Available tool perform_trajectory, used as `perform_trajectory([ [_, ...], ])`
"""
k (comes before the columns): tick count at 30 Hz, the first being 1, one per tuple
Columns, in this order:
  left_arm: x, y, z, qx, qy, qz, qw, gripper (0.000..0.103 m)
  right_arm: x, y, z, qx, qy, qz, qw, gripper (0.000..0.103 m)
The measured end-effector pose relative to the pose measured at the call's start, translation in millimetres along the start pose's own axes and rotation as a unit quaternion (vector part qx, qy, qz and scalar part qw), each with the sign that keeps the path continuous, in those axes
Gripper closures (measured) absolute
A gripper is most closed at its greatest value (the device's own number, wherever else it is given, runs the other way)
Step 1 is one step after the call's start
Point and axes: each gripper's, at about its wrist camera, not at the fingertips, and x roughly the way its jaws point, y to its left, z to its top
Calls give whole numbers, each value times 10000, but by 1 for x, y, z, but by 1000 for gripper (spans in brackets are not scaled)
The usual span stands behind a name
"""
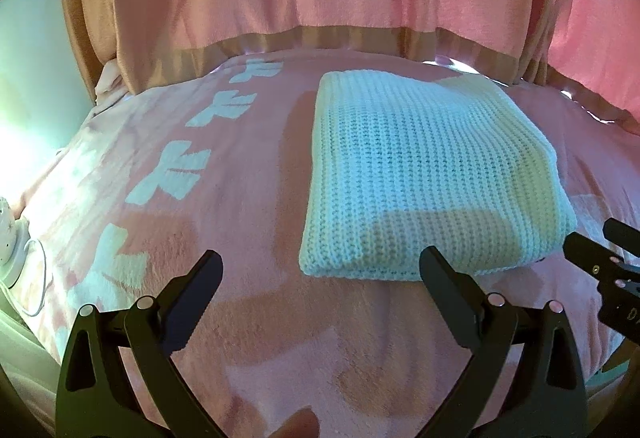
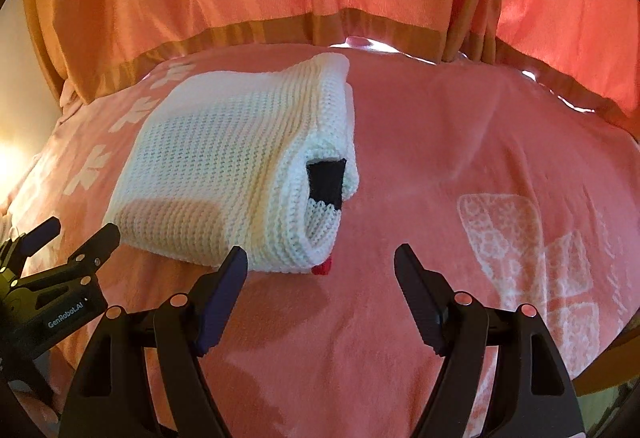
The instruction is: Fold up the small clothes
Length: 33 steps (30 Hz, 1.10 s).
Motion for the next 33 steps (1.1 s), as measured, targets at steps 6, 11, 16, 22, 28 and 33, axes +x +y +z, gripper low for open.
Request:
perform_trajectory([
  [6, -4, -4, 0, 68, -91, 72, 9999, 7, -2, 4, 0, -30, -68, -48, 10000, 29],
  [11, -4, -6, 0, 23, -35, 75, 10000, 7, -2, 6, -1, -31, -62, -60, 10000, 29],
  [16, -4, -8, -1, 63, 11, 62, 10000, 6, -1, 9, -2, -52, -45, -68, 10000, 29],
  [22, 0, -9, -6, 80, 107, -25, 9999, 5, -1, 11, -4, -44, -38, -75, 10000, 29],
  [28, 1, -9, -7, 71, 114, -55, 9999, 5, 0, 13, -5, -60, -27, -85, 9999, 29],
  [33, 0, -15, -9, 208, 54, -25, 9998, 5, -1, 14, -5, -44, -27, -94, 9999, 29],
])
